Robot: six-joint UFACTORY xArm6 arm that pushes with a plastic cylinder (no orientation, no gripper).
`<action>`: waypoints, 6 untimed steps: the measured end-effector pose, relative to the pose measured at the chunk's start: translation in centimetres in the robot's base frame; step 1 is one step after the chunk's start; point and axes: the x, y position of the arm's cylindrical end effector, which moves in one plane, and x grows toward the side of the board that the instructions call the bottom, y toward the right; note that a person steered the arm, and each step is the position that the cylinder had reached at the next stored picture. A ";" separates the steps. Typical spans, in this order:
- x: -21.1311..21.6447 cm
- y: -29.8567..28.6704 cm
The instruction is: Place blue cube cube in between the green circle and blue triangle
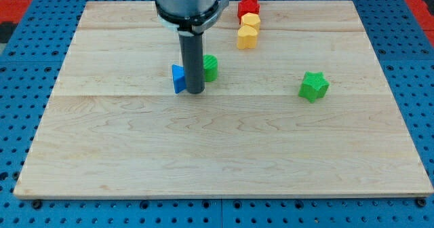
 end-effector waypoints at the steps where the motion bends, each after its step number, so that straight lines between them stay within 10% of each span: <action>1: -1.8 -7.4; 2: -1.8 -15.5; 3: -11.7 -17.7; 4: -18.8 -8.0; 6: -10.8 -3.1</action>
